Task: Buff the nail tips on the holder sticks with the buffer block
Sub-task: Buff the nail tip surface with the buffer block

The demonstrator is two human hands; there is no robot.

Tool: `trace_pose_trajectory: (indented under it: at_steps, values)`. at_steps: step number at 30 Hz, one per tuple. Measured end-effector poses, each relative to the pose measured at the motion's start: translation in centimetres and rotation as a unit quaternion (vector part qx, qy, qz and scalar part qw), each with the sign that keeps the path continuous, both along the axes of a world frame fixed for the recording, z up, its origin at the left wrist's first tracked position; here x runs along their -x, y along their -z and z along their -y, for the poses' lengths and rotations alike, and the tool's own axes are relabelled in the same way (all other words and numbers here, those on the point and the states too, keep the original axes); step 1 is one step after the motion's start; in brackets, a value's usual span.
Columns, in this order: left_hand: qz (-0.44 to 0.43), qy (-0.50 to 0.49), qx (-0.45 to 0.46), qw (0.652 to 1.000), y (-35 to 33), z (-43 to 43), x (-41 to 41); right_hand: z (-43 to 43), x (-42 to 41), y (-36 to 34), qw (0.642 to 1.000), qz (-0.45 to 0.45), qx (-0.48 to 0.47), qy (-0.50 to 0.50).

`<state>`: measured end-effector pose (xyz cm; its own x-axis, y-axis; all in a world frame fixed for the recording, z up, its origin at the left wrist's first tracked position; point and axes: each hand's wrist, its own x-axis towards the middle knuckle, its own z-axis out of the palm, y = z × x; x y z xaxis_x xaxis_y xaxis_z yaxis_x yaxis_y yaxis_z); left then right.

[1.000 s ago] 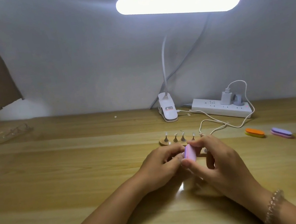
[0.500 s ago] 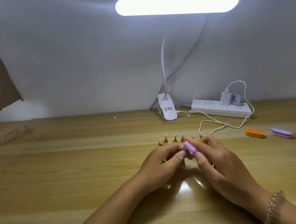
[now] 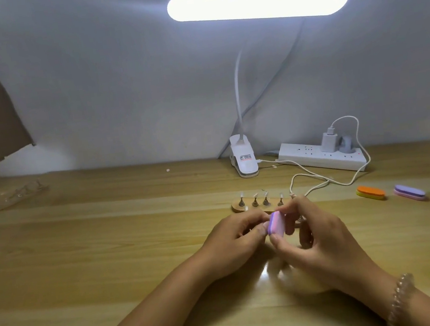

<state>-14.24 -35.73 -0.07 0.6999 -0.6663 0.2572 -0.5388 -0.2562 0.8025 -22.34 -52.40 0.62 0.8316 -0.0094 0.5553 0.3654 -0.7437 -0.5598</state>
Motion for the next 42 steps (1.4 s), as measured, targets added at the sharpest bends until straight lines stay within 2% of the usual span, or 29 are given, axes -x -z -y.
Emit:
trace_pose_trajectory:
  at_steps: [3, 7, 10, 13, 17, 21, 23, 26, 28, 31, 34, 38, 42]
  values:
    - [0.005, 0.016, -0.022, 1.0, 0.0, 0.0, 0.3, 0.7, -0.6, 0.1, 0.999, -0.001, -0.028, 0.029]
    - [-0.004, -0.006, 0.004, 1.0, -0.2, -0.1, 0.2, -0.3, 0.3, 0.3, 0.999, 0.009, 0.051, -0.008]
    - [-0.004, -0.006, 0.003, 1.0, -0.2, 0.1, 0.2, 0.0, -0.4, 0.2, 1.0, 0.006, 0.014, 0.012]
    - [0.015, 0.0, -0.038, 0.999, -0.1, 0.2, 0.3, 0.5, -0.9, 0.2, 0.999, 0.015, -0.013, 0.034]
    - [0.014, -0.017, -0.017, 1.0, -0.4, 0.0, 0.1, -0.4, 0.1, 0.4, 0.998, 0.024, 0.054, -0.015]
    - [0.043, -0.016, -0.059, 0.997, -0.2, 0.1, 0.3, 0.6, -0.9, 0.3, 1.0, 0.011, -0.013, 0.021]
    - [0.061, -0.019, -0.077, 0.995, -0.2, 0.2, 0.4, 0.8, -0.9, 0.4, 1.0, 0.01, -0.003, 0.027]
    - [0.052, -0.024, -0.051, 0.997, -0.2, 0.0, 0.3, 0.1, -0.1, 0.5, 0.999, 0.012, 0.041, -0.019]
    - [0.053, -0.024, -0.054, 0.997, -0.2, 0.1, 0.2, 0.2, -0.3, 0.5, 0.999, -0.004, 0.03, -0.022]
    - [0.056, -0.019, -0.07, 0.996, 0.1, 0.2, 0.2, 0.9, -1.2, 0.4, 0.999, -0.003, -0.013, 0.037]
    - [0.035, -0.019, -0.026, 0.999, 0.4, 0.3, 0.0, 1.0, -0.9, 0.3, 0.995, 0.045, -0.037, 0.078]
    - [0.027, -0.011, 0.013, 0.999, 0.3, 0.3, -0.1, -0.3, 0.0, 0.3, 0.999, 0.031, 0.037, 0.001]
    - [0.02, -0.002, 0.017, 1.0, 0.7, 0.3, -0.4, 0.3, -0.6, 0.3, 0.998, 0.024, 0.031, 0.04]
